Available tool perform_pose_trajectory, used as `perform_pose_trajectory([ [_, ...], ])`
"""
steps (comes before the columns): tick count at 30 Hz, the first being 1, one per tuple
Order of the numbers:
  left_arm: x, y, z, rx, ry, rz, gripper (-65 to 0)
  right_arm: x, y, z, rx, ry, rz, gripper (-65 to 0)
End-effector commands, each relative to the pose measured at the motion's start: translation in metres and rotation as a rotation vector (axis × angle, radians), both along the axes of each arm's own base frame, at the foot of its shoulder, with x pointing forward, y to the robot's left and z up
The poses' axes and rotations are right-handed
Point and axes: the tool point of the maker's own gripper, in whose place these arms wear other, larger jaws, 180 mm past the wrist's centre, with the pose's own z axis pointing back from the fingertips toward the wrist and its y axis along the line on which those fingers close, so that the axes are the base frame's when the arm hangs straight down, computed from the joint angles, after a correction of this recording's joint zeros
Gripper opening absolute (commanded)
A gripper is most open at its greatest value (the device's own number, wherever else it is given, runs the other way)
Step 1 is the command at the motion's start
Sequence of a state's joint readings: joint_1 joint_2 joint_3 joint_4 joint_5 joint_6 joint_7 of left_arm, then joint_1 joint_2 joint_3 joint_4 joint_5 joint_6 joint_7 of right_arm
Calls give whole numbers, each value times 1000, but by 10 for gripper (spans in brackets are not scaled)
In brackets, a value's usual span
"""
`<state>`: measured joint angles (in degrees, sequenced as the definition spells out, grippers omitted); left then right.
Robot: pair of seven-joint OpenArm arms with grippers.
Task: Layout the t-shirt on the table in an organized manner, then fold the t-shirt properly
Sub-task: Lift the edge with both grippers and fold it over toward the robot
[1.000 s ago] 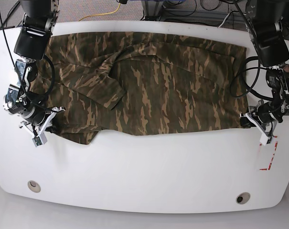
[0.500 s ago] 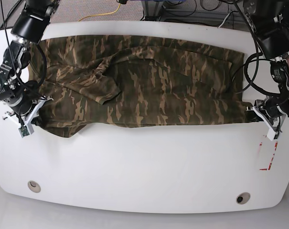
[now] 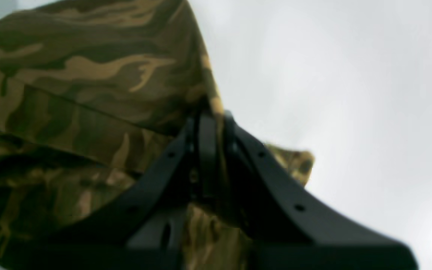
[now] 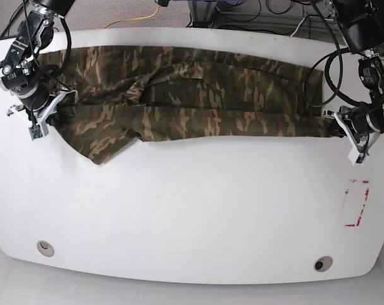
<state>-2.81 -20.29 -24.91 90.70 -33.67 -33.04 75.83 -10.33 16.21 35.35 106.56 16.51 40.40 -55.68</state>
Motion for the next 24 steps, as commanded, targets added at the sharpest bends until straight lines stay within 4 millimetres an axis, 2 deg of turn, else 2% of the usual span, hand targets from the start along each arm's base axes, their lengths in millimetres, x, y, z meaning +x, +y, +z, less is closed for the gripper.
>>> perform_pose_trajectory([
  [1,2,6,13,33,-34,-10,-601,-2,-2,7,-14,-24,-5,-623],
  [3,-4,7,9,37,-15,-13,-600,-8,-1,2,-8,-7,-11,-588],
  [6,-12,7,2,38,10,-15,-574,-19,-3,-5,-1,15,-28,-488],
  [10,-21,12,-2,55,33,-20,-503,-28,-7,-9,6,25,-59,-346],
  [12,-28,16,-5,67,52,-22,-449,-32,-10,-10,6,29,-73,-246],
  [17,-33,18,-8,77,69,-21,-371,-35,-13,-10,2,34,-78,-87],
  [19,-35,19,-10,79,75,-21,-357,-34,-14,-7,-5,28,-75,-49],
  [21,-35,24,-7,94,75,-22,-346,-33,-20,5,-28,-1,-87,-10],
  [24,-35,30,-4,112,74,-22,-344,-29,-21,20,-49,-47,-95,0],
])
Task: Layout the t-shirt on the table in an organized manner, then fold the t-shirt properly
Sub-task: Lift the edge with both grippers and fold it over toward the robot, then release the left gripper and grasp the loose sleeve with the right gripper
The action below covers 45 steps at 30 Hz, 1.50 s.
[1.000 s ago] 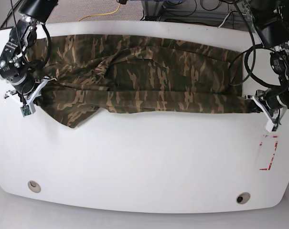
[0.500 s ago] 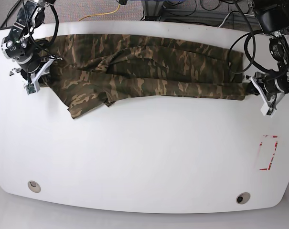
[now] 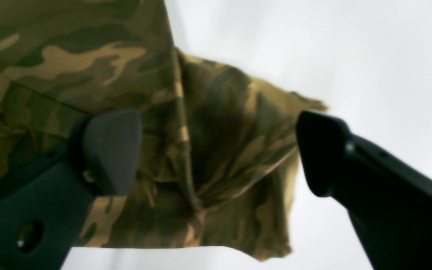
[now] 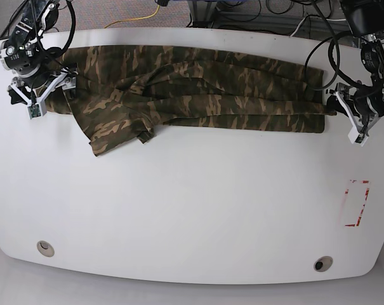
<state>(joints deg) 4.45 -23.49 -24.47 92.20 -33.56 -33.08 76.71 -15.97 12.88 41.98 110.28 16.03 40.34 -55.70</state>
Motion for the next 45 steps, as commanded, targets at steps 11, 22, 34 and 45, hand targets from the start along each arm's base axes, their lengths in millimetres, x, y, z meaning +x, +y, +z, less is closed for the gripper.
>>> perform_pose_trajectory([
  [11,25,25,36,71,-93,-8,-349,63,24,32,8,-108,85,0],
  [22,47,17,71,111,-209,-45,-349,108,72,-7,167,-37,174,0],
  [34,54,15,80,115,-243,-49,-349,133,83,-49,318,40,154,0],
  [45,55,15,81,115,-247,-49,-349,132,116,-68,337,94,243,-40],
])
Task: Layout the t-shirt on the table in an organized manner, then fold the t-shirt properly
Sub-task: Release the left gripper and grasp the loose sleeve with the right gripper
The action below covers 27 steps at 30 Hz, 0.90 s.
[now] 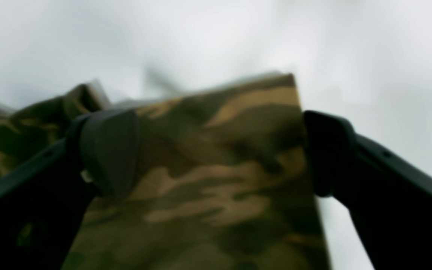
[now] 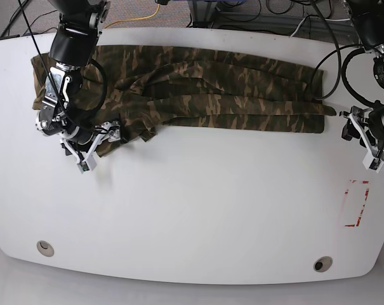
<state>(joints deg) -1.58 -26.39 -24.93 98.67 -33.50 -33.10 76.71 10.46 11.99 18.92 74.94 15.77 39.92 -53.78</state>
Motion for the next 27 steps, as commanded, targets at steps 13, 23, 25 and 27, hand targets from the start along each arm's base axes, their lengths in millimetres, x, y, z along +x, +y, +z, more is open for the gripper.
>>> perform_pose_trajectory([
  [13,8,3,13,13,-45,-9,-349,3,2,10,-6,-32,13,-633],
  [23,8,-6,8,-15,-44,-11,-349,-13,1,49,-114,-65,73,-606],
  [25,8,-6,8,-13,-43,-12,-349,-22,6,54,-105,-60,93,-606],
  [27,8,-6,8,-13,-43,-12,-349,-30,13,65,-88,-81,119,-606],
])
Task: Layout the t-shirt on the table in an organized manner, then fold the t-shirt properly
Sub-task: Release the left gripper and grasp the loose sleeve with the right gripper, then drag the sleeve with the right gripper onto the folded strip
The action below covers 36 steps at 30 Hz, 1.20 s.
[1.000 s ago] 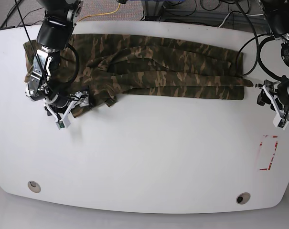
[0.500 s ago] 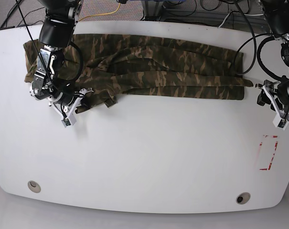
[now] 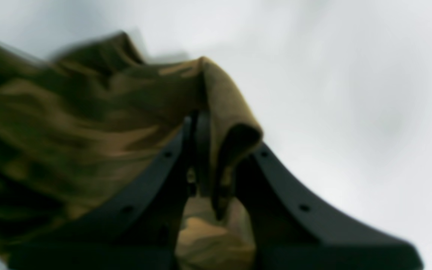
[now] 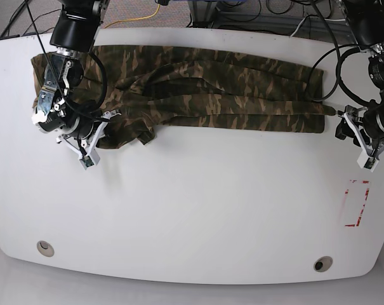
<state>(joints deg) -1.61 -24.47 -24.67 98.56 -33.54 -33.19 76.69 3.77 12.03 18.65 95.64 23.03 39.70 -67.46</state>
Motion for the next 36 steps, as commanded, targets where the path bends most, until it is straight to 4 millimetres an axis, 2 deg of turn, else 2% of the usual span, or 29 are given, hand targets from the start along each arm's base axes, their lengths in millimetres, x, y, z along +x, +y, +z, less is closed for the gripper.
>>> perform_pose_trajectory([
  [1,8,6,14,21,-46,-5,-349,-6,7,22,15,-50,44,-606],
  [6,8,6,14,19,-46,-3,-349,-30,21,38,65,-65,121,-606],
  [10,8,5,14,18,-44,-4,-349,-54,40,41,182,-44,174,-606],
  [17,8,5,14,18,-45,-4,-349,-92,54,49,335,3,248,-604],
  [22,8,5,14,18,-45,-4,-349,-111,56,52,404,42,274,-602],
  [28,8,1,11,18,-37,-20,-347,-127,52,45,405,95,280,-601],
  [31,8,-4,9,19,-28,-38,-349,-135,60,41,415,125,309,-601],
  [33,8,-6,8,19,-25,-44,-349,-141,69,38,423,149,340,-579],
  [36,8,-7,7,17,-24,-45,-349,-152,81,32,432,192,392,-471],
])
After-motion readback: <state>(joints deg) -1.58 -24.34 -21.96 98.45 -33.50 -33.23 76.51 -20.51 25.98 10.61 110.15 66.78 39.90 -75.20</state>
